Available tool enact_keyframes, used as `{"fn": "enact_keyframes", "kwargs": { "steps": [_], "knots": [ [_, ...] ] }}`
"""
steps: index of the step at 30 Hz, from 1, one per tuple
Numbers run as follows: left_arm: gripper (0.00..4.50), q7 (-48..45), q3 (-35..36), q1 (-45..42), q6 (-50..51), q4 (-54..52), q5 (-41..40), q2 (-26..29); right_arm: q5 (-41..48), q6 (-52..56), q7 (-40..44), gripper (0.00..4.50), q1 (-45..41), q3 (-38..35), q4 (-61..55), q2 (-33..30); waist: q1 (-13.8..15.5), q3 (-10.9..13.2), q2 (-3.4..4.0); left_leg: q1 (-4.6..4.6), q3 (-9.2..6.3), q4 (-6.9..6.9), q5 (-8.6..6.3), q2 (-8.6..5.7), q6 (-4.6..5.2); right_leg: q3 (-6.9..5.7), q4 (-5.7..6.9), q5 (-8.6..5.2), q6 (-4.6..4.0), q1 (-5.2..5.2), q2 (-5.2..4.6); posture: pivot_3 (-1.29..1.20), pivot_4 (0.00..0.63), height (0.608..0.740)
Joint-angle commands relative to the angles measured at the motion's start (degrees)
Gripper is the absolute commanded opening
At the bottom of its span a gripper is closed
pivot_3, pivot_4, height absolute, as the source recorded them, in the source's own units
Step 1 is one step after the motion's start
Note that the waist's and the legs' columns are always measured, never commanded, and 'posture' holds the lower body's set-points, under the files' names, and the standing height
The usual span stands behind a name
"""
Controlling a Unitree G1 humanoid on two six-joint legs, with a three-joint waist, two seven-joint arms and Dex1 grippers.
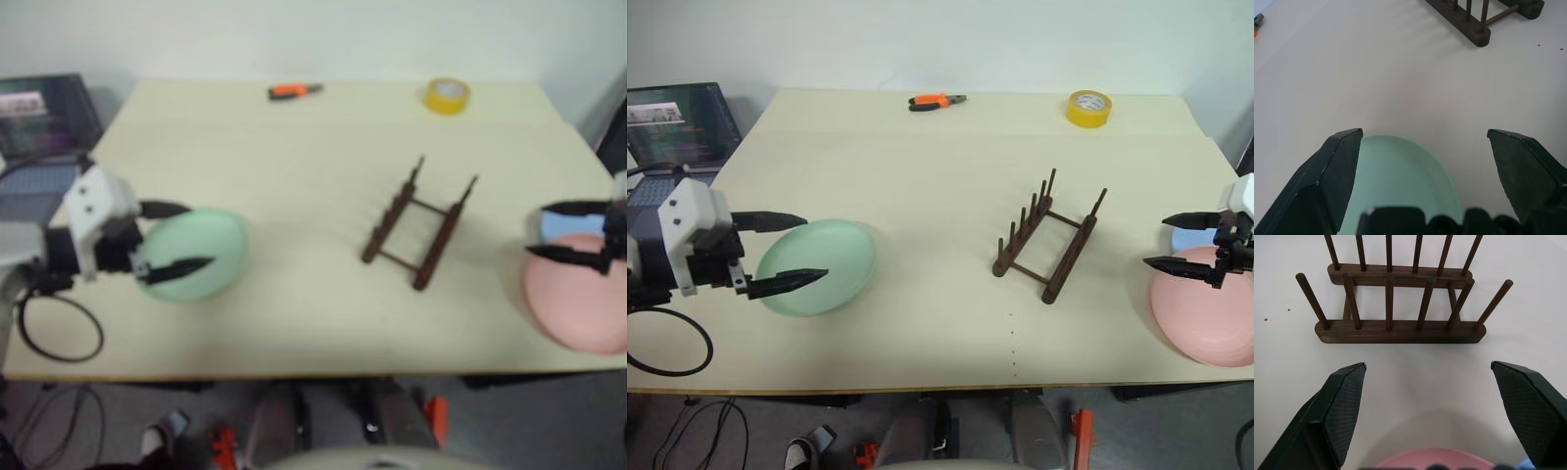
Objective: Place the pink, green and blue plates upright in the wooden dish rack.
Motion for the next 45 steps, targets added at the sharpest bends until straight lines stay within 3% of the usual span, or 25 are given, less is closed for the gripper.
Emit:
{"fn": "enact_keyframes", "kwargs": {
  "steps": [1,8,19,33,45],
  "knots": [
    [4.5,0.5,0.3,-0.8,-0.6,-0.4,0.0,0.7,0.6,-0.7,-0.3,4.48,-0.5,-2.4,0.0,-1.3,0.0,0.0,0.0,0.0,0.0,0.0,0.0,0.0,0.0,0.0,0.0,0.0,0.0,0.0,0.0,0.0,0.15,0.74],
    [4.5,0.9,1.1,0.8,-0.2,-1.7,-0.8,0.3,-0.7,-1.6,0.0,4.48,-3.8,-0.4,3.1,-1.9,0.0,0.0,-0.01,0.0,0.02,-0.01,0.0,0.01,0.0,0.02,0.0,0.0,0.0,-0.02,0.0,0.0,0.15,0.74],
    [4.5,4.8,-12.5,-9.1,0.5,-2.5,0.3,-5.9,-1.2,-3.1,-0.5,4.48,-2.0,-2.2,6.1,-2.5,0.2,0.0,-0.01,-0.02,0.02,0.0,0.0,-0.09,0.0,0.03,-0.01,0.01,0.05,0.03,0.03,0.0,0.15,0.74],
    [4.5,18.2,-35.8,-20.2,6.7,-2.0,11.2,-24.5,0.8,-0.2,-2.3,4.48,3.7,-5.8,-2.1,-2.5,0.1,0.0,-0.04,-0.02,-0.12,0.25,0.01,-0.16,0.02,0.09,-0.04,0.32,0.59,0.2,0.14,0.0,0.15,0.74],
    [4.5,19.4,-43.0,-23.1,15.0,-5.3,10.1,-32.9,1.2,1.1,-3.6,4.48,6.8,-7.8,-4.5,-2.5,0.0,0.0,-0.03,-0.02,-0.23,0.26,0.01,-0.21,0.02,0.08,-0.02,0.34,0.62,0.22,0.17,0.0,0.15,0.74]
  ]
}}
